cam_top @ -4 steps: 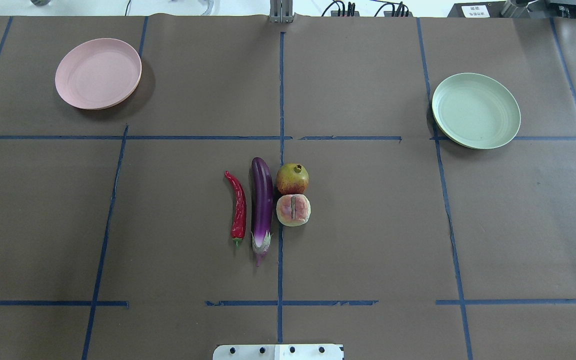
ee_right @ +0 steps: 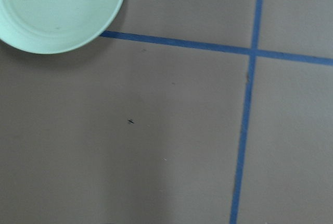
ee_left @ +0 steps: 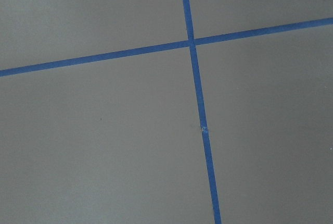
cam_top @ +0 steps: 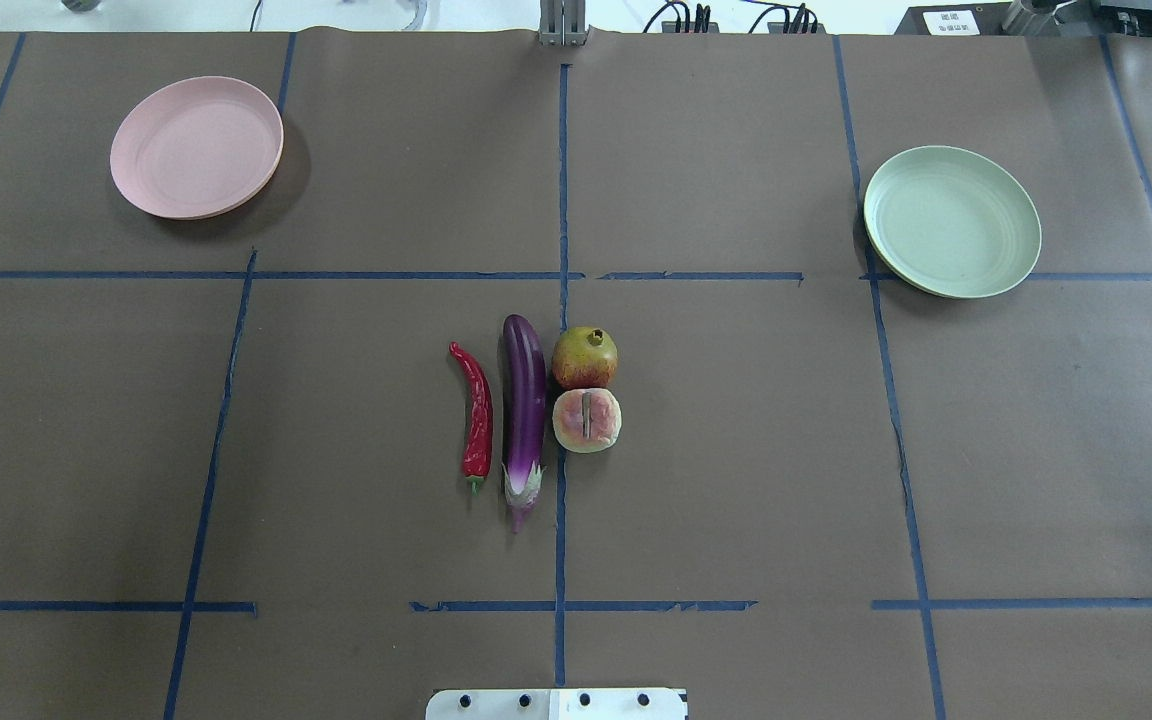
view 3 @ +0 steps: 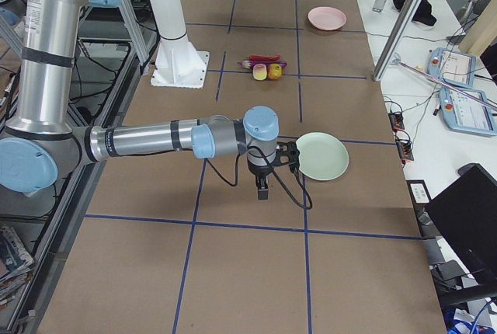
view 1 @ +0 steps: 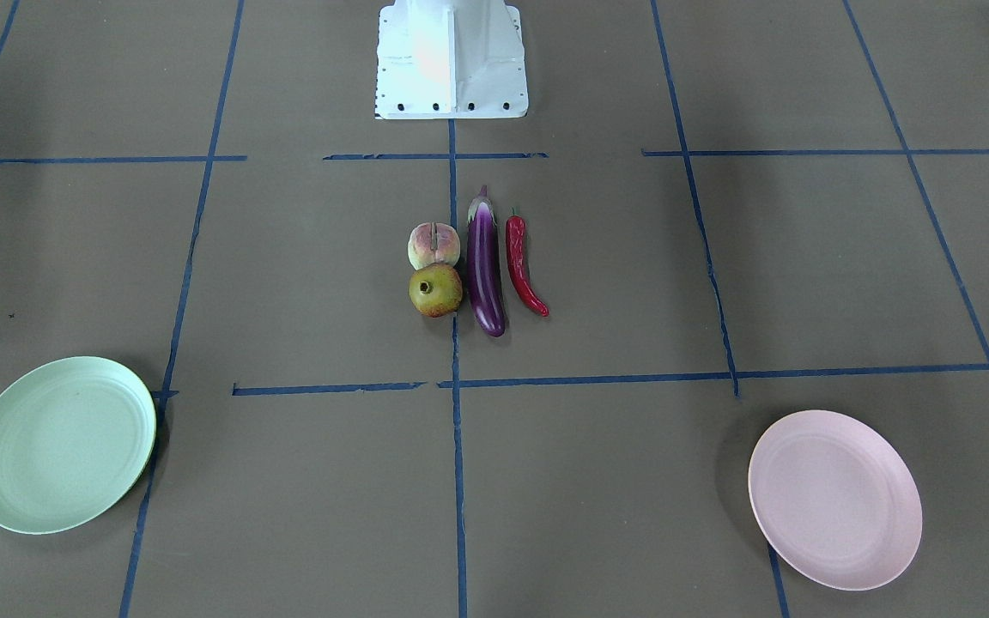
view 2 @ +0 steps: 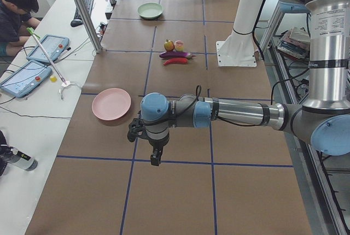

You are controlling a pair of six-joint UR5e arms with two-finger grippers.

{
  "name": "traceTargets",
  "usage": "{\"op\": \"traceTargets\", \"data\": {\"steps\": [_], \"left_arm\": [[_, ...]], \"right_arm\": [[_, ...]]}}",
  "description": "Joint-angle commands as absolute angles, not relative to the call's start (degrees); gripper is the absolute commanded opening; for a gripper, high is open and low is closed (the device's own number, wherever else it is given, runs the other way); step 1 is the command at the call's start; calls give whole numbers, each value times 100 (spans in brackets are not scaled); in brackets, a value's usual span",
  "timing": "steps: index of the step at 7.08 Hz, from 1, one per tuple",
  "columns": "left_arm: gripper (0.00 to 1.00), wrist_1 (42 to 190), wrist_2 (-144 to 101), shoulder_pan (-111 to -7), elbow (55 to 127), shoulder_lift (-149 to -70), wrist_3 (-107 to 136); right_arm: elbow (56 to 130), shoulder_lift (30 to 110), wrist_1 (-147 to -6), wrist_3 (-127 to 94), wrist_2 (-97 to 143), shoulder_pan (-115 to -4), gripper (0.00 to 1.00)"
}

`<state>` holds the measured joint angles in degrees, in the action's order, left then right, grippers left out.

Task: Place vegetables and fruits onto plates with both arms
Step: 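Move the right arm out from rest toward the produce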

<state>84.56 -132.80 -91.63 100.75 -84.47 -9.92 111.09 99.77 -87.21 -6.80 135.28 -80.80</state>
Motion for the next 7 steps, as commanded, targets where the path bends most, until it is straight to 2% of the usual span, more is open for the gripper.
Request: {"op": "traceTargets", "data": {"steps": [1, 4, 7], "left_arm": [[100, 8455, -13298, -9158, 10081, -8446, -976], [100, 8464, -13307, -9141, 10072, -8446, -958], [100, 8464, -13307, -9132, 10081, -8455, -958]], "right_arm": [[11339, 9206, -8719, -1557, 13771, -7361, 99], [11338, 7432, -8719, -3987, 13589, -5912, 100], [11198, 6199, -8815, -6252, 11476, -3785, 100]]}}
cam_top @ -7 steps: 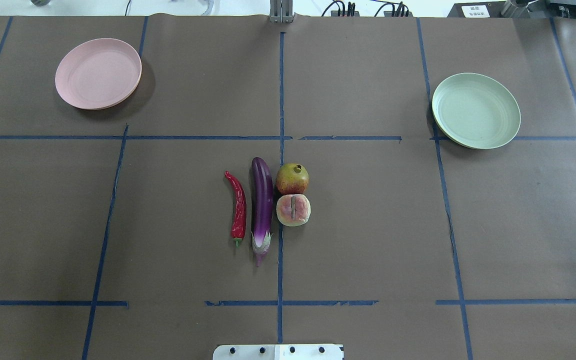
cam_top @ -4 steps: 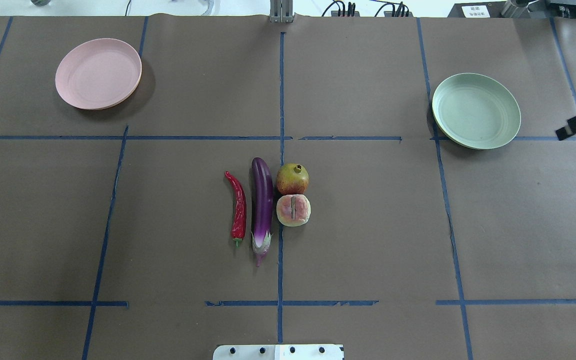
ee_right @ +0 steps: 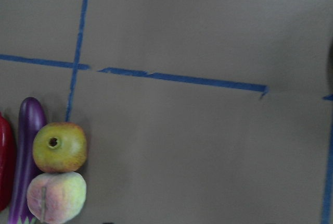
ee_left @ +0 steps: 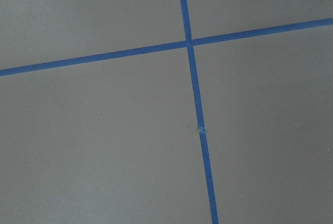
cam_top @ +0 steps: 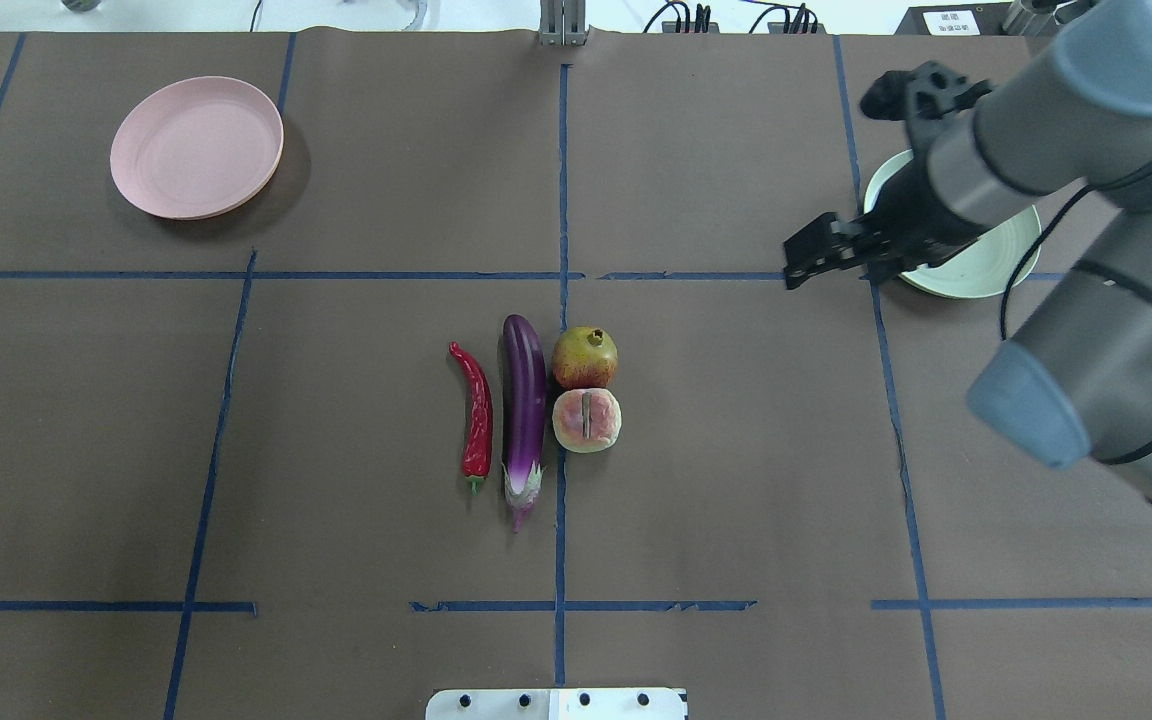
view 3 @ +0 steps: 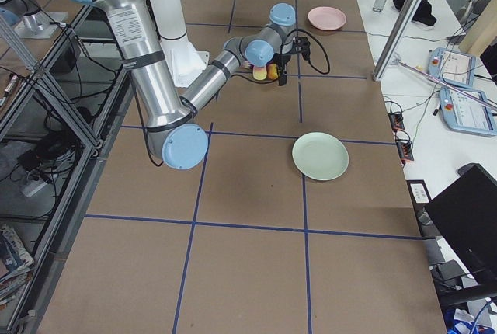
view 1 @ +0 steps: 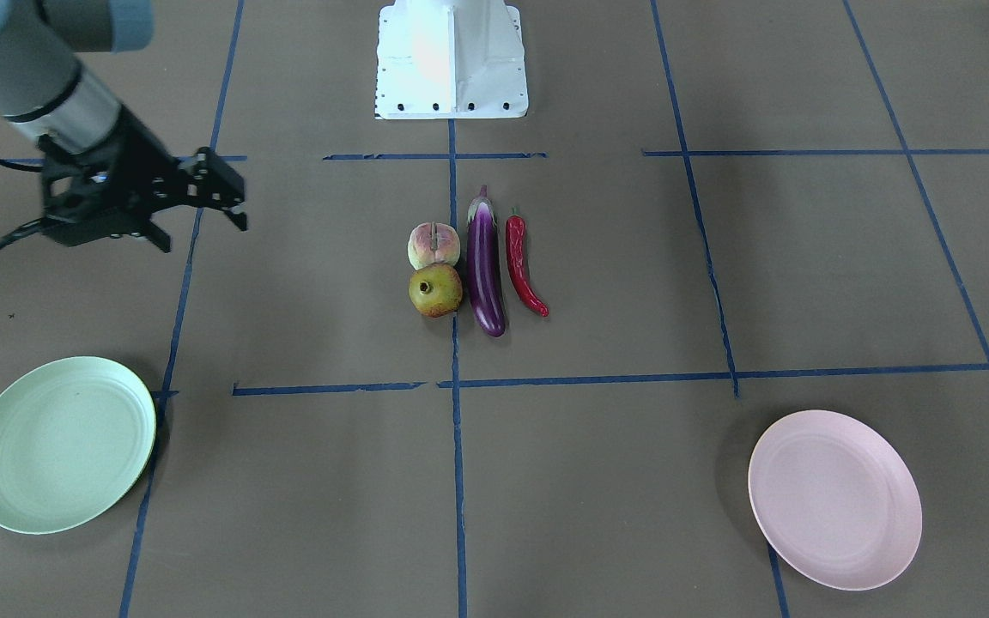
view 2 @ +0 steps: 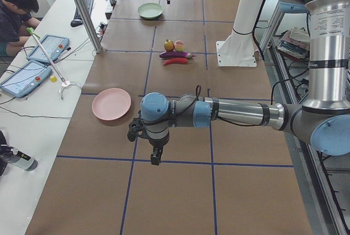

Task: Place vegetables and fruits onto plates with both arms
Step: 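Lower the right gripper onto the pink peach and grasp it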

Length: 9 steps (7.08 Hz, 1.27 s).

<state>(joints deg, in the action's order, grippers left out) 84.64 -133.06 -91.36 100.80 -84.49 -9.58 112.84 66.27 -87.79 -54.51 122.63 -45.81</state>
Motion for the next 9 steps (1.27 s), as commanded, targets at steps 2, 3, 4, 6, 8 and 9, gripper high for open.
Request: {"op": "traceTargets", "data": {"steps": [2, 3, 4, 6, 8, 9], "left_arm": [[100, 8464, -13315, -9132, 10081, -8455, -958], [100, 8464, -13307, -9132, 10081, -8446, -958], [100, 8464, -13315, -9132, 10081, -8446, -958], [100, 8464, -13315, -9132, 10081, -8446, -958], [100, 8464, -13315, -9123, 10055, -8446, -958], [100, 8464, -13315, -9123, 10055, -8446, -958]], "right_arm": [[10543, 5401, -8937, -7238, 10281, -2861, 100], [10051, 4866, -9434, -7312, 9848, -2578, 100], [9654, 4599, -9518, -7330, 9574, -2410, 100], [9055, 4229, -9518, -7505, 9370, -2259, 100], [9035, 4245, -9867, -7401, 9264, -2197, 100], [9035, 4289, -9914, -7348, 9264, -2197, 100]]}}
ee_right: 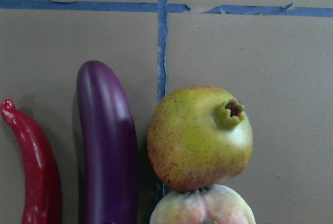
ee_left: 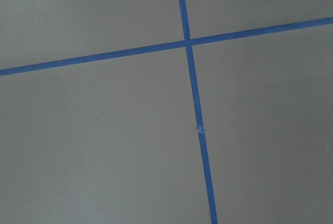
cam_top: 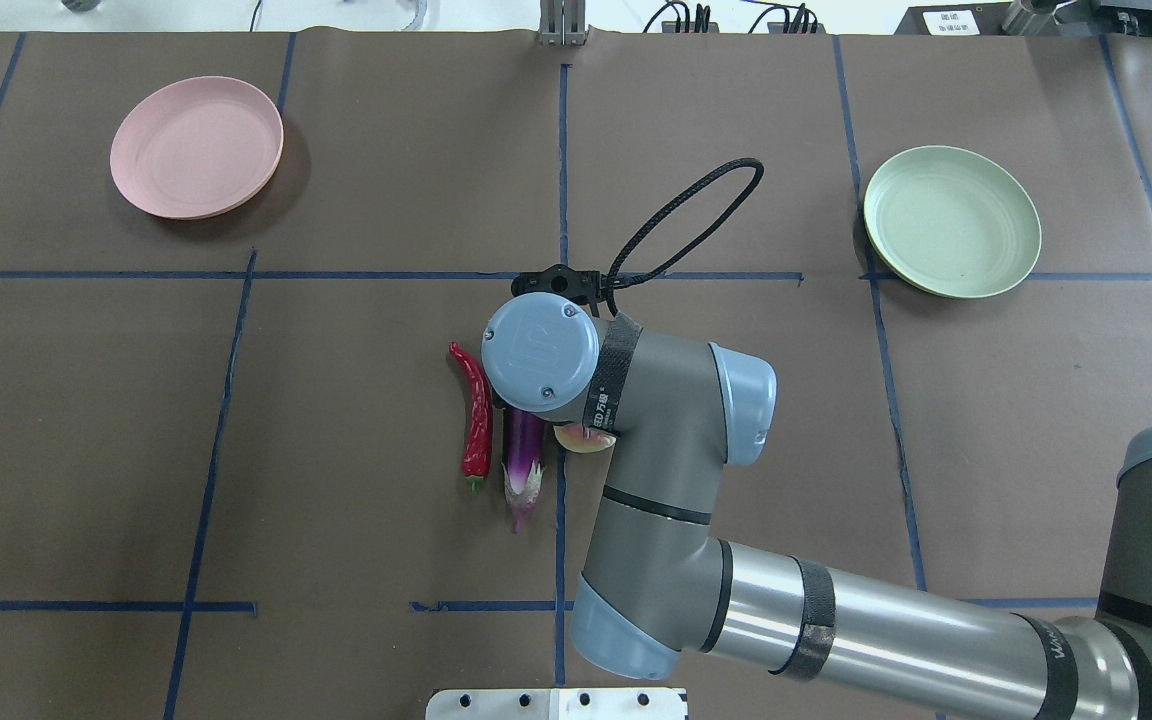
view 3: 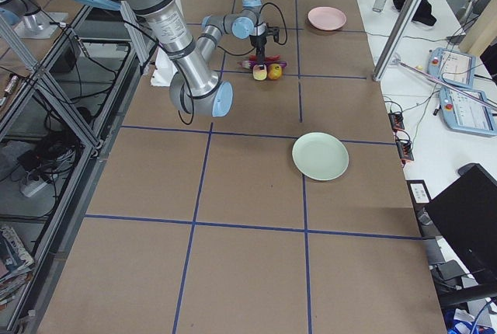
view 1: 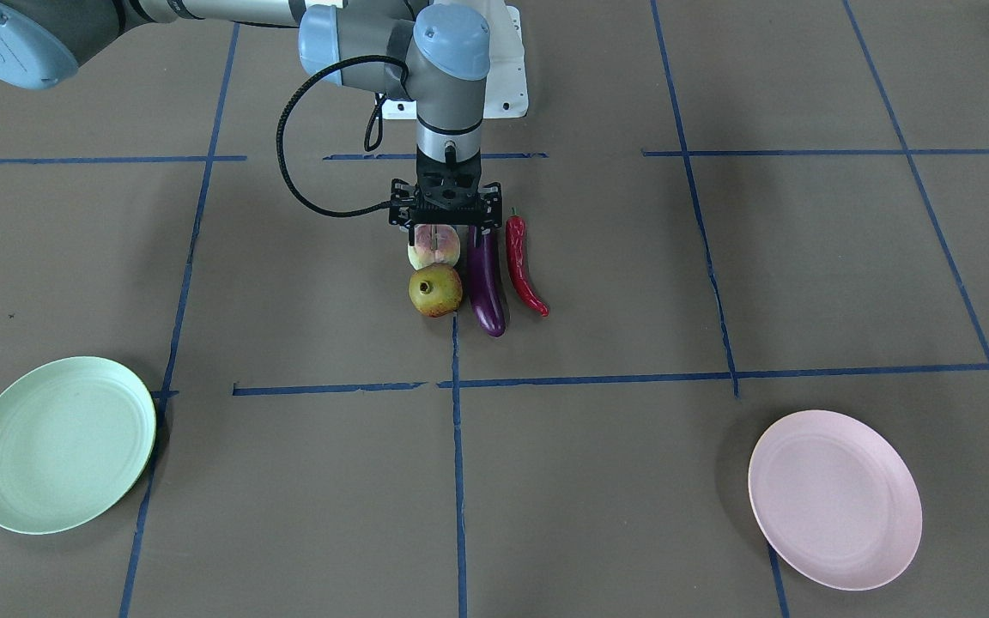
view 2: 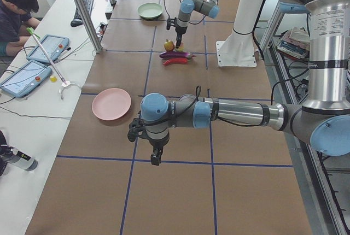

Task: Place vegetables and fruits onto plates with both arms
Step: 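Lower the right gripper onto the pink peach and grasp it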

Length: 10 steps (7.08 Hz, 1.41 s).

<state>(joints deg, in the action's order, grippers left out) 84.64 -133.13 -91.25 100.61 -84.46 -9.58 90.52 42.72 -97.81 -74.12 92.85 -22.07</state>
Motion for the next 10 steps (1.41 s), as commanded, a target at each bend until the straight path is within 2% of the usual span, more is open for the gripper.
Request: {"op": "traceTargets", "data": {"steps": [1, 3, 4, 5, 6, 8, 9, 10], "left_arm": [[100, 8464, -13315, -9114, 10037, -8446, -958], [100, 8464, -13315, -9114, 10028, -8446, -958], [100, 8464, -13315, -9114, 10020, -8446, -958], [100, 8464, -13315, -9114, 10020, -8446, -958], [100, 8464, -13315, -9114, 10011, -8446, -958], [100, 8464, -13315, -9114, 10019, -8446, -958], [100, 8464, -13315, -9114, 10020, -8446, -958], [100, 8464, -13315, -9114, 10020, -8446, -958]], "right_arm": [[8983, 4341, -9914, -7313, 9264, -2180, 100], [8737, 4254, -9879, -7286, 9097, -2083, 99], [8728, 4254, -9879, -7295, 9131, -2083, 75], [8797, 4245, -9862, -7304, 9254, -2100, 8], [9050, 4245, -9914, -7295, 9429, -2240, 2], [9962, 4359, -10673, -6799, 10105, -2906, 2], [10297, 4777, -10696, -6342, 10569, -3440, 3], [10336, 5155, -10479, -5528, 11034, -4011, 3]]}}
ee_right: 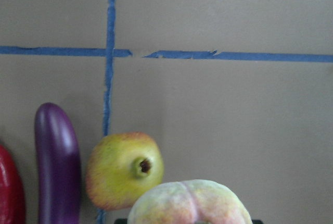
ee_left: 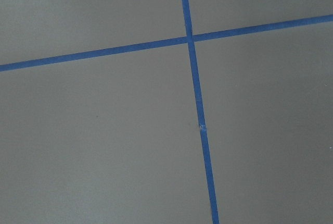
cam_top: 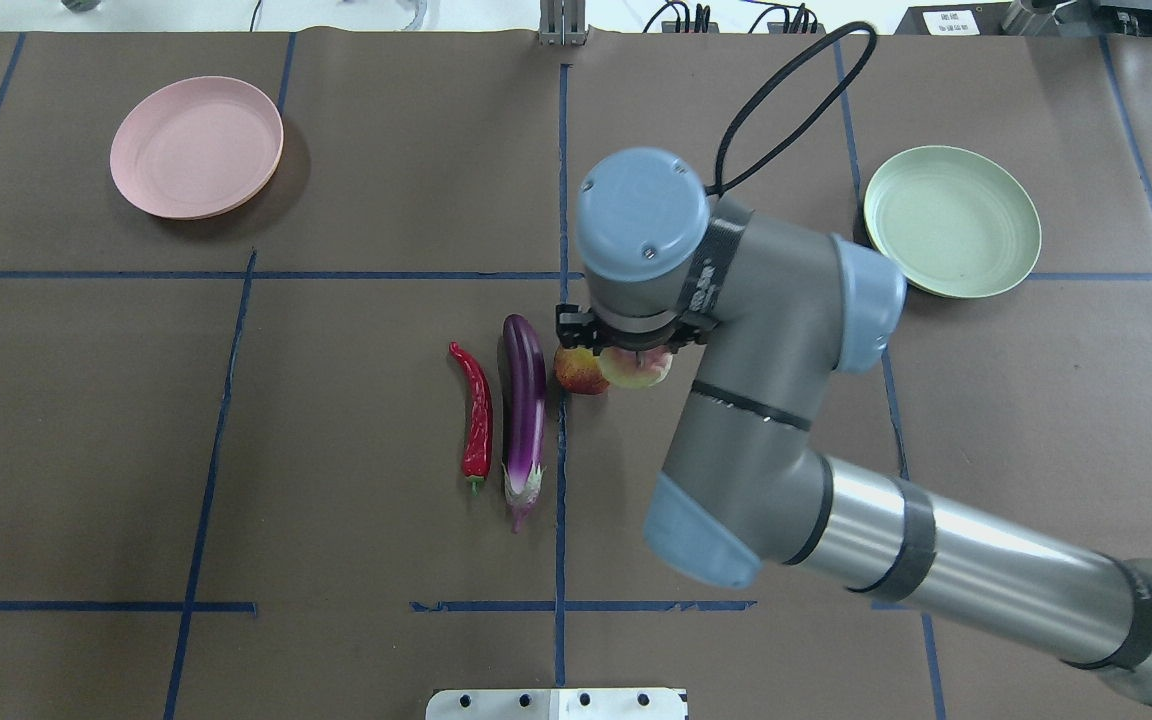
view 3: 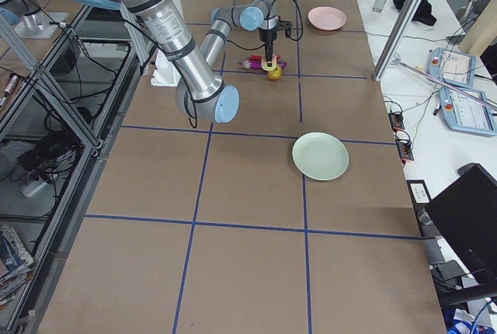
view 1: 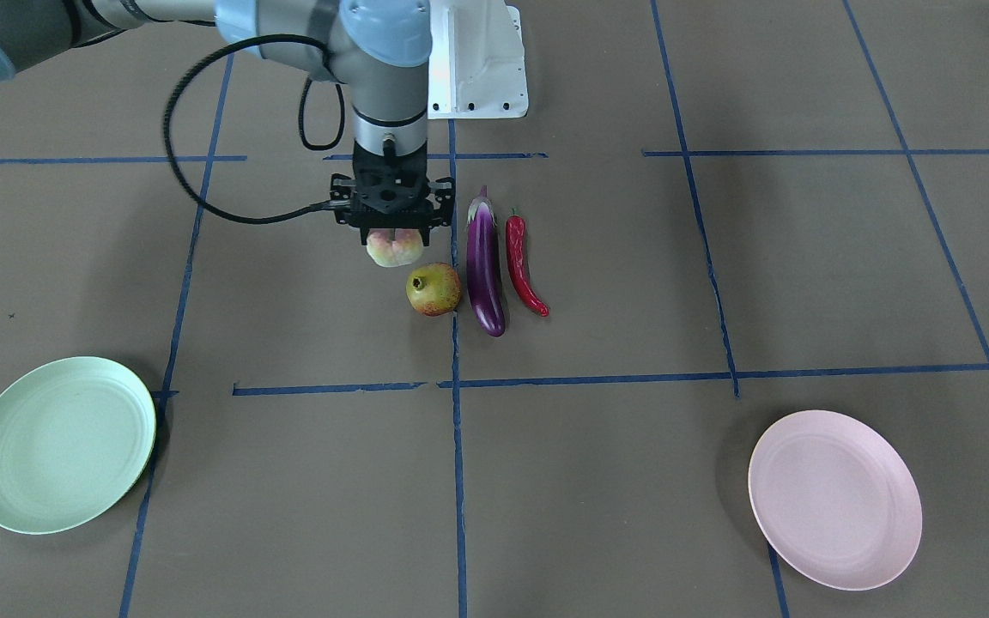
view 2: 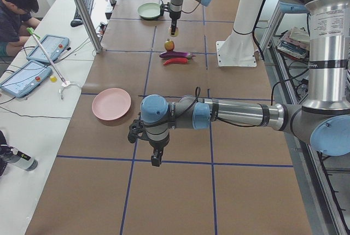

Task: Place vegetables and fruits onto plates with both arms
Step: 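Lower the right gripper onto the pink peach and grasp it, then carry the peach to the pale green plate and release it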

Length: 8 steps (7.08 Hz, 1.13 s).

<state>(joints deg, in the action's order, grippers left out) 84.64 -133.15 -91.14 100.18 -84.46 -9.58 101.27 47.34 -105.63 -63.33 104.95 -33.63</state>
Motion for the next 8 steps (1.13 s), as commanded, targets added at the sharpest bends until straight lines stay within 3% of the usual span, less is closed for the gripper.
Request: {"op": "traceTargets", "data": {"steps": [1, 3, 5, 6, 7, 8], "left_arm": [[100, 8464, -13315, -9114, 10011, -8446, -958], [100, 8464, -13315, -9114, 10020, -8446, -958], [100, 8464, -13315, -9105, 10020, -8446, -958], [100, 8464, -13315, -9105, 10028, -8446, -958], [100, 8464, -13315, -9105, 10028, -8446, -958], [100, 8464, -13315, -9105, 10028, -8446, -958]], "right_arm": [[10292, 5681, -10111, -4519, 11161, -4582, 3], [9367, 6535, -8833, -2891, 11852, -5664, 3], [7838, 6758, -7178, -1964, 12154, -6204, 4], [7561, 6750, -6972, -1951, 12147, -6205, 29], [7541, 6854, -6961, -1951, 12146, -6196, 91], [7611, 6873, -6961, -1995, 12155, -6196, 99]]}}
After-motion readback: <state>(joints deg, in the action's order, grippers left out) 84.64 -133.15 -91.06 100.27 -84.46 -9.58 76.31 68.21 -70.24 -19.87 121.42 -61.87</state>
